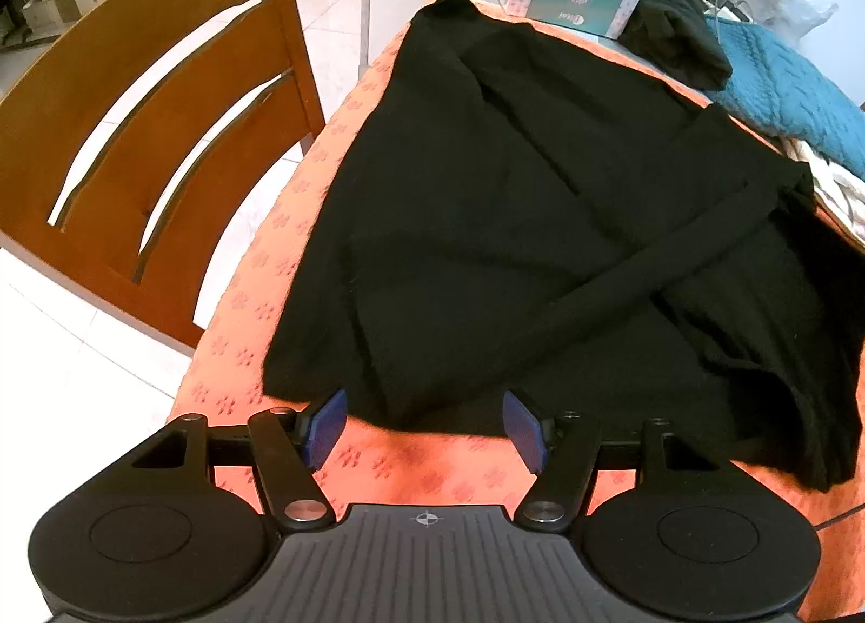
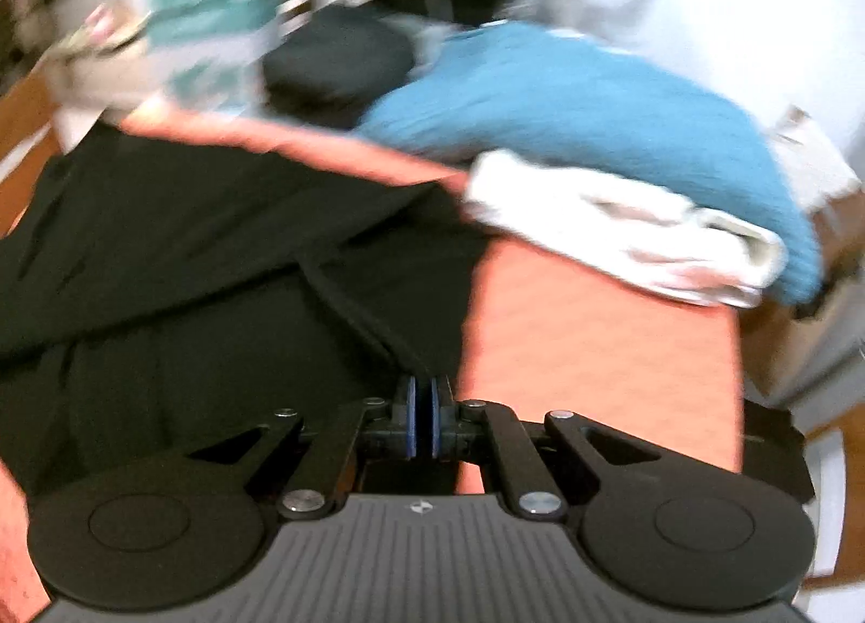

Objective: Fold clothes

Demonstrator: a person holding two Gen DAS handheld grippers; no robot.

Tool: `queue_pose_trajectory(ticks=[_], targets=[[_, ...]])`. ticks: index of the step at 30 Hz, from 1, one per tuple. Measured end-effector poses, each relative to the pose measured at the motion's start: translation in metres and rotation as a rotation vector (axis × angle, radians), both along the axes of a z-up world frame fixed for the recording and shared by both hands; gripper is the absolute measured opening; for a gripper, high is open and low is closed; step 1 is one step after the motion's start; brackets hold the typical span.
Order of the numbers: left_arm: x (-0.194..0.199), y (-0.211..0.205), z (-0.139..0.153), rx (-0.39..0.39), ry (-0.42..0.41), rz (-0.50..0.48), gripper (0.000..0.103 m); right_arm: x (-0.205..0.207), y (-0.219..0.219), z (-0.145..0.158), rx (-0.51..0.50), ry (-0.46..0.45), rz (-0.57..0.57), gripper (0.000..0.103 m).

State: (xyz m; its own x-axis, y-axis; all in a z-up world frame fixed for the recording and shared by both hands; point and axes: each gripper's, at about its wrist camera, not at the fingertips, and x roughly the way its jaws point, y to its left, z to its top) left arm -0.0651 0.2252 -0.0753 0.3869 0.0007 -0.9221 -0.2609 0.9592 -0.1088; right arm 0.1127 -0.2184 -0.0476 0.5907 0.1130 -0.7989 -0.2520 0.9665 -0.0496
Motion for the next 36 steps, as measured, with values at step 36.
queue_pose_trajectory(ticks=[36], targets=[[0.062,-0.067,-0.026,0.109,0.043,-0.291,0.076,-0.026,-0.017,-0.017,0.201,0.169,-0.049,0.016]])
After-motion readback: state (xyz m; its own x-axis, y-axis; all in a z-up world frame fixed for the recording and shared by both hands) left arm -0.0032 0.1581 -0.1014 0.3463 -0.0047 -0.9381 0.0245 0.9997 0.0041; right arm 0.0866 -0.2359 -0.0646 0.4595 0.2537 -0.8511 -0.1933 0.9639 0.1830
